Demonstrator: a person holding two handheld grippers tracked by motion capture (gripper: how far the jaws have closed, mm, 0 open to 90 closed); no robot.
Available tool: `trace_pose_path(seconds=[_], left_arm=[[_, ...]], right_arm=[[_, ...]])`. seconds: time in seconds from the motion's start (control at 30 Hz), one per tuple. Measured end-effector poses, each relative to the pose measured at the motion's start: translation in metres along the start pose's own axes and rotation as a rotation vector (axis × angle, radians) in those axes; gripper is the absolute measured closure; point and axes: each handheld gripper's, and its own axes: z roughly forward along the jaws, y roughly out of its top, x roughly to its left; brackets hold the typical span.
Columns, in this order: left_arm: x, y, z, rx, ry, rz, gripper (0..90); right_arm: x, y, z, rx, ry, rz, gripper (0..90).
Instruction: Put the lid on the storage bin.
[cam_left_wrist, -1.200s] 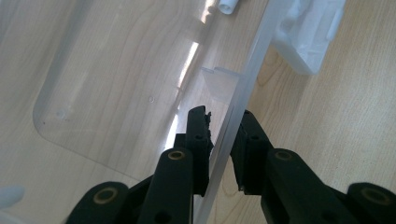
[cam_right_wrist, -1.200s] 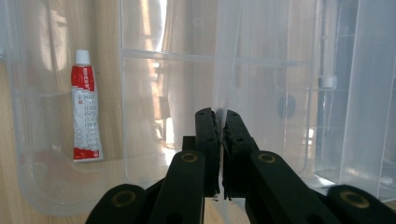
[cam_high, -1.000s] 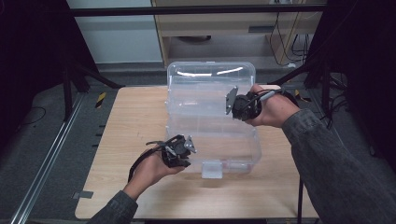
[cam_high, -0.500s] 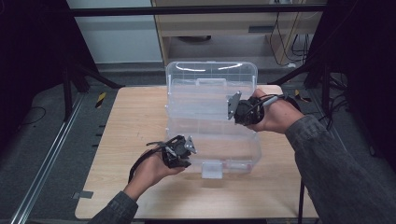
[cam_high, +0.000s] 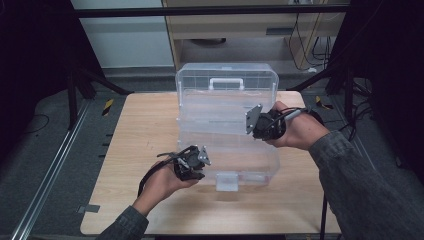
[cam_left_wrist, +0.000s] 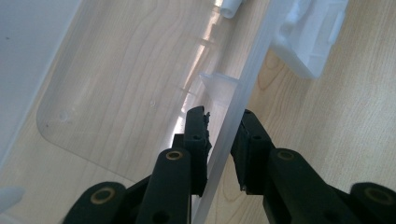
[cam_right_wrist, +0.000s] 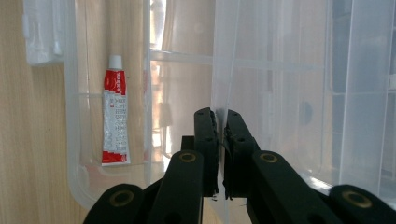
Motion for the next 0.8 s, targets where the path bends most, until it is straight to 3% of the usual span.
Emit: trace_pose_path(seconds=[0.1, 0.2, 0.27, 0.3, 0.33, 0.5, 0.53, 0.57, 0.6, 0.63, 0.67, 0.8], left_arm=[[0.0, 0.0, 0.0, -0.002, -0.002, -0.002, 76.0], [-0.005, -0.002, 0.001, -0.006, -0.006, -0.05, 76.0], [-0.005, -0.001, 0.001, -0.006, -0.006, -0.051, 76.0], [-0.004, -0.001, 0.001, -0.006, -0.007, -0.05, 76.0], [0.0, 0.0, 0.0, -0.005, -0.004, 0.007, 76.1], [-0.001, 0.0, 0.001, -0.004, -0.004, 0.008, 76.1], [-0.004, 0.0, 0.001, 0.0, -0.007, -0.042, 76.1], [-0.004, 0.0, 0.001, 0.0, -0.007, -0.042, 76.0], [-0.001, 0.001, 0.0, 0.006, 0.004, 0.02, 76.0], [-0.001, 0.001, 0.0, 0.006, 0.004, 0.02, 76.0], [-0.005, 0.0, 0.001, 0.004, -0.002, -0.042, 76.0], [-0.006, 0.0, 0.001, 0.007, 0.0, -0.05, 76.0]], right_arm=[[0.002, 0.0, 0.0, -0.003, -0.006, -0.002, 85.9], [0.004, -0.002, -0.001, -0.004, 0.001, 0.0, 85.9], [0.006, -0.002, -0.001, -0.007, 0.004, -0.001, 85.9], [0.007, -0.002, -0.001, -0.006, 0.001, -0.006, 85.9], [0.009, -0.002, 0.0, -0.01, -0.002, -0.008, 85.9], [0.012, -0.005, -0.001, -0.016, -0.001, -0.003, 85.8], [0.013, -0.005, -0.001, -0.017, 0.002, -0.005, 85.8], [0.013, -0.005, -0.001, -0.017, 0.002, -0.005, 85.8], [0.014, -0.005, 0.0, -0.017, 0.008, -0.006, 85.8], [0.015, -0.005, 0.0, -0.019, 0.01, -0.007, 85.8], [0.015, -0.006, 0.0, -0.022, 0.013, -0.006, 85.8], [0.019, -0.009, 0.001, -0.031, 0.022, -0.003, 85.7]])
